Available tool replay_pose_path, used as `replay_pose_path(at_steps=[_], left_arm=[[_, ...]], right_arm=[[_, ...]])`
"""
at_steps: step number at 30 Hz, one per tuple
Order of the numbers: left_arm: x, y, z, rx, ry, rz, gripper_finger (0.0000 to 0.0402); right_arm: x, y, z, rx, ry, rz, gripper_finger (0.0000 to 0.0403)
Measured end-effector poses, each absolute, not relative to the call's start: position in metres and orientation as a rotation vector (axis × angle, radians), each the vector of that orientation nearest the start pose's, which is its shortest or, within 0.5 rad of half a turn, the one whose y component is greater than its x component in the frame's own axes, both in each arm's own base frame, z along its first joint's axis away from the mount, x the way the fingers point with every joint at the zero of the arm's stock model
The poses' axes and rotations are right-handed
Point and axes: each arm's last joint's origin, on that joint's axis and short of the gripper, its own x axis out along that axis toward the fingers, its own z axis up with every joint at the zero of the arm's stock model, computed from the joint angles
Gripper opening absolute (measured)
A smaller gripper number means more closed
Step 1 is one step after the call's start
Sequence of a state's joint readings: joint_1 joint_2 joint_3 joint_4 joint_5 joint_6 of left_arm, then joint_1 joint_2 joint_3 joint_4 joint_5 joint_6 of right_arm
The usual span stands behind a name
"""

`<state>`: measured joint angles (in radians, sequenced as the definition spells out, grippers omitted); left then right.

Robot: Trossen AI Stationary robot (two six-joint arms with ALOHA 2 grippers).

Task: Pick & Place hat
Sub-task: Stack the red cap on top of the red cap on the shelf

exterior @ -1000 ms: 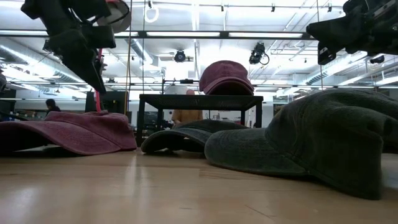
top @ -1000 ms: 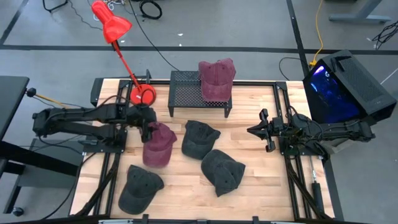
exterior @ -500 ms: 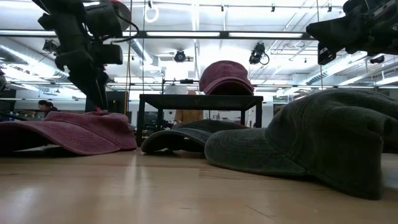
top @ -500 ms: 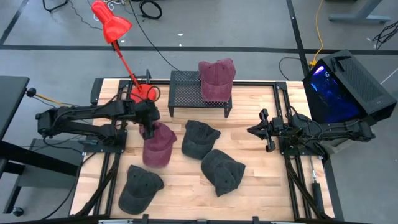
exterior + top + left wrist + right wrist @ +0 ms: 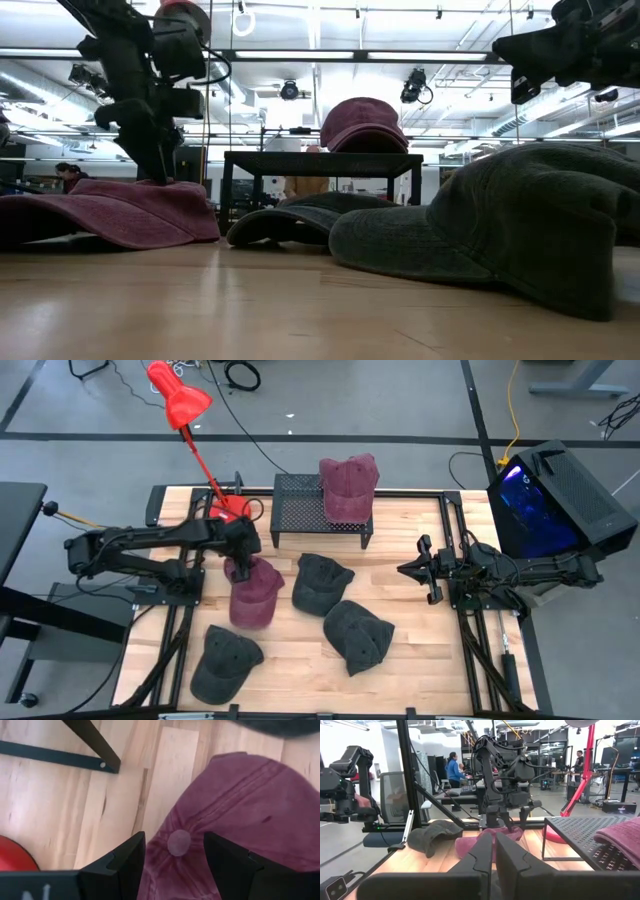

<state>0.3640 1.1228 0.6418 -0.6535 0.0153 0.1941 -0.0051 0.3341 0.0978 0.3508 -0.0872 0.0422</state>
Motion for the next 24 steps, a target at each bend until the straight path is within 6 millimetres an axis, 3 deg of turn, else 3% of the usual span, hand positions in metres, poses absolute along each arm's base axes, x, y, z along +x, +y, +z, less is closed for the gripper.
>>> replay_pose_path(at_steps=[10,24], left_arm=[[0.1822,0.0716,0.1867,-0.065,1.171,0.193,0.0196],[0.1823,0.0714,0.1864,-0.069,1.172,0.187,0.0079]], right_arm=[[0.1188,0.0019,0.2021,0.037,-0.113,0.084,0.0023],[0.1188,0.0019,0.2021,0.037,-0.112,0.084,0.0023]])
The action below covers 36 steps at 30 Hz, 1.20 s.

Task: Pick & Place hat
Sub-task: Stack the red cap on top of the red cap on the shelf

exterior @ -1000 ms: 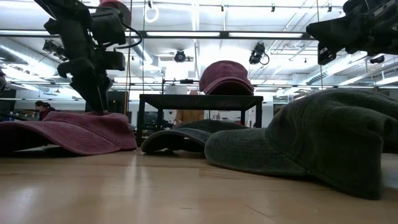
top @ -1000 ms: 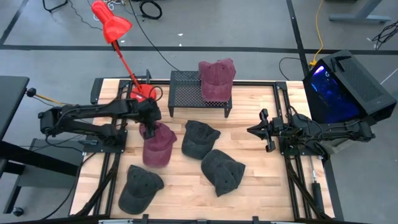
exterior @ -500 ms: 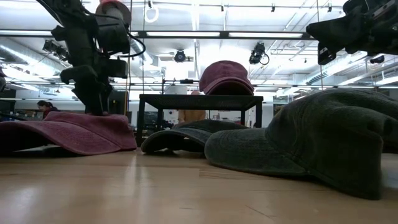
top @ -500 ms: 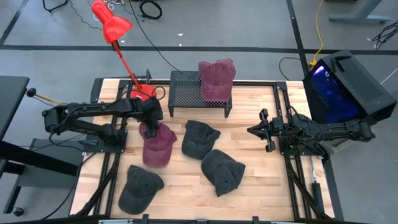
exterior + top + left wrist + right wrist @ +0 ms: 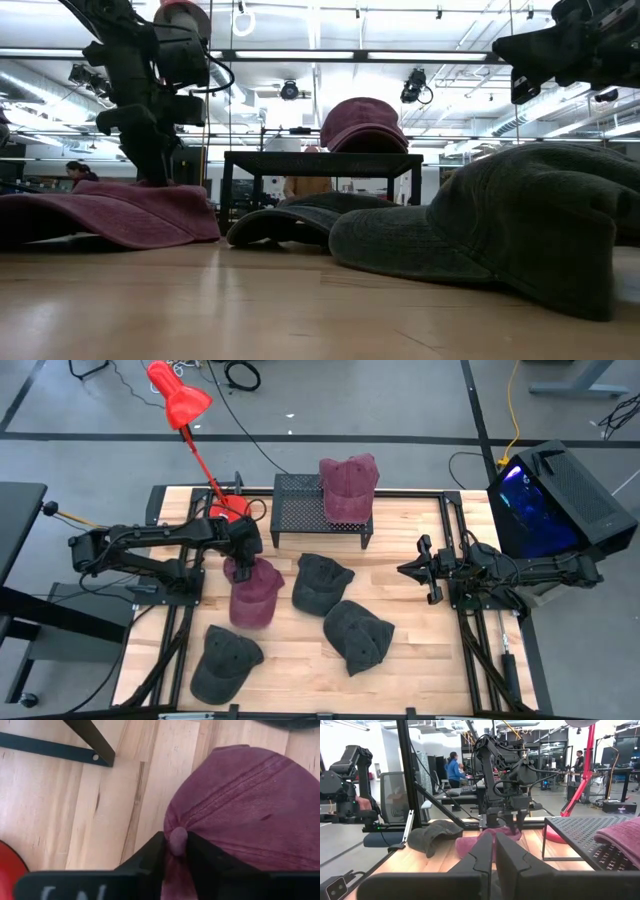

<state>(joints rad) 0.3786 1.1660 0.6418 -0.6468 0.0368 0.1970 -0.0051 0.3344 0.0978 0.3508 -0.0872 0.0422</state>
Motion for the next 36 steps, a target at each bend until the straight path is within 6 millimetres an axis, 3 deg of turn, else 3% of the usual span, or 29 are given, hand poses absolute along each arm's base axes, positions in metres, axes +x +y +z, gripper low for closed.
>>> replay_pose_path(at_steps=[7,18,36], left_arm=[[0.182,0.071,0.186,-0.066,1.171,0.176,0.0034],[0.184,0.070,0.191,-0.114,1.156,0.133,0.0033],[0.201,0.076,0.302,-0.061,1.014,0.141,0.0033]], right_arm=[[0.119,0.002,0.202,0.037,-0.113,0.084,0.0023],[0.119,0.002,0.202,0.037,-0.112,0.084,0.0023],[0.119,0.002,0.202,0.037,-0.112,0.084,0.0023]])
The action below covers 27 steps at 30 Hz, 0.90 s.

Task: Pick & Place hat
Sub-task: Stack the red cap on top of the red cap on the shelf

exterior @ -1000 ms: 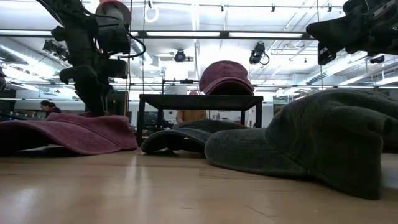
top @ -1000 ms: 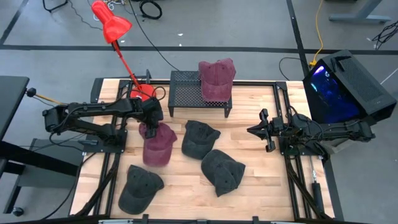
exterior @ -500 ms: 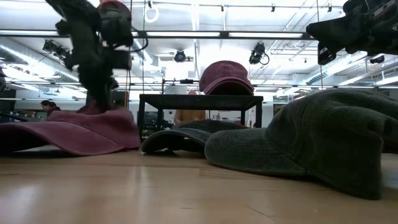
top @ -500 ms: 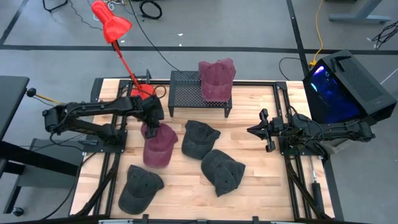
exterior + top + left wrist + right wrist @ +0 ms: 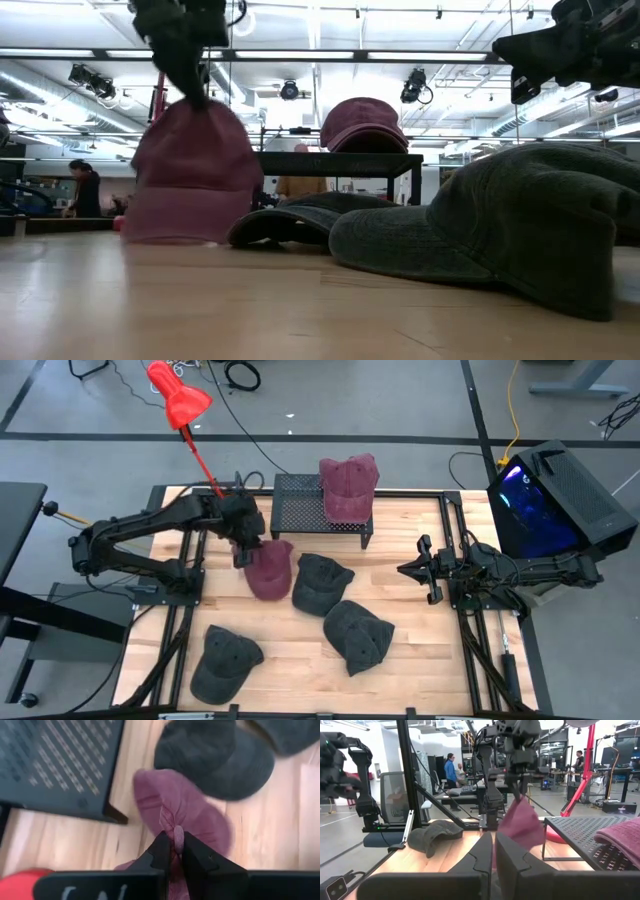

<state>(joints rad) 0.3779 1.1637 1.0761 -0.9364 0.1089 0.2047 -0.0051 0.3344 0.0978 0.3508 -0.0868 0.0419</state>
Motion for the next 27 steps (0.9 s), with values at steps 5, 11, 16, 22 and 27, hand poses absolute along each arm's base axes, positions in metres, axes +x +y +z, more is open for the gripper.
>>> replay_pose_path(at_steps=[5,11,16,22,27], left_arm=[[0.202,0.077,0.325,-0.044,0.956,0.150,0.0033],[0.201,0.076,0.348,-0.031,0.901,0.158,0.0033],[0.202,0.073,0.366,-0.007,0.845,0.150,0.0033],[0.202,0.067,0.386,0.033,0.780,0.128,0.0033],[0.203,0.064,0.402,0.065,0.706,0.121,0.0033]], right_arm=[[0.119,0.002,0.202,0.036,-0.112,0.084,0.0023],[0.119,0.002,0.202,0.037,-0.112,0.084,0.0023],[0.119,0.002,0.202,0.037,-0.113,0.084,0.0023],[0.119,0.002,0.202,0.037,-0.112,0.084,0.0023],[0.119,0.002,0.202,0.037,-0.113,0.084,0.0023]])
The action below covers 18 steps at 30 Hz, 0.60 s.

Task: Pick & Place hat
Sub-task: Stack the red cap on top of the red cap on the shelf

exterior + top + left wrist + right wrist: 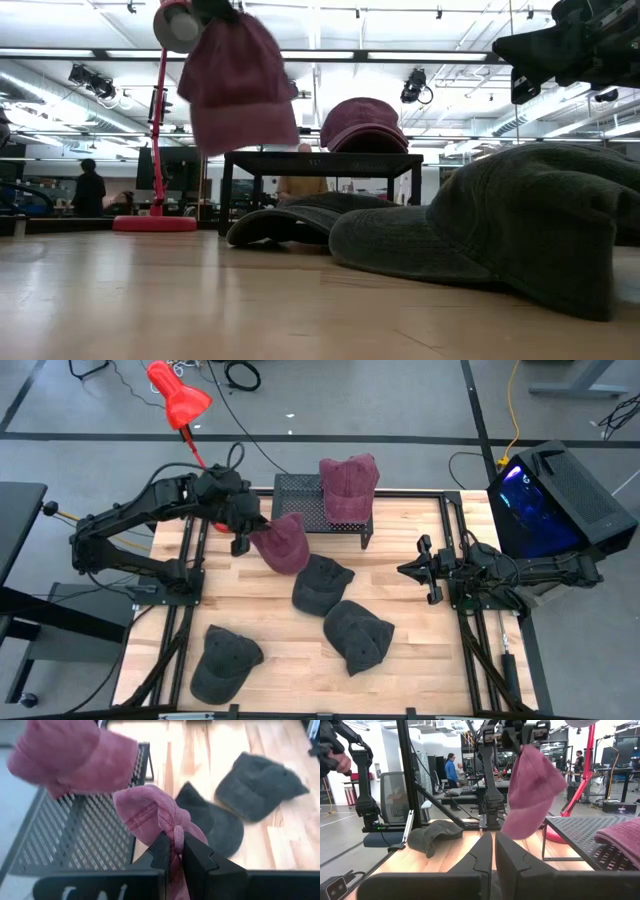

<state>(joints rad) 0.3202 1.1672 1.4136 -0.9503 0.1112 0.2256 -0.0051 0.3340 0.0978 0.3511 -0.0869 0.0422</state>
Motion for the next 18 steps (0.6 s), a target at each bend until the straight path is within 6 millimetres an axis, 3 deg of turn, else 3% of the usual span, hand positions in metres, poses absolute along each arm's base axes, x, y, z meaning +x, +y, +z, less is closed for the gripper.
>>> replay_pose_path(at_steps=[8,18], left_arm=[[0.217,0.069,0.428,0.112,0.595,0.135,0.0033],[0.257,0.081,0.456,0.197,0.534,0.086,0.0033]], right_arm=[[0.119,0.002,0.202,0.037,-0.113,0.084,0.0023],[0.119,0.002,0.202,0.037,-0.112,0.084,0.0023]])
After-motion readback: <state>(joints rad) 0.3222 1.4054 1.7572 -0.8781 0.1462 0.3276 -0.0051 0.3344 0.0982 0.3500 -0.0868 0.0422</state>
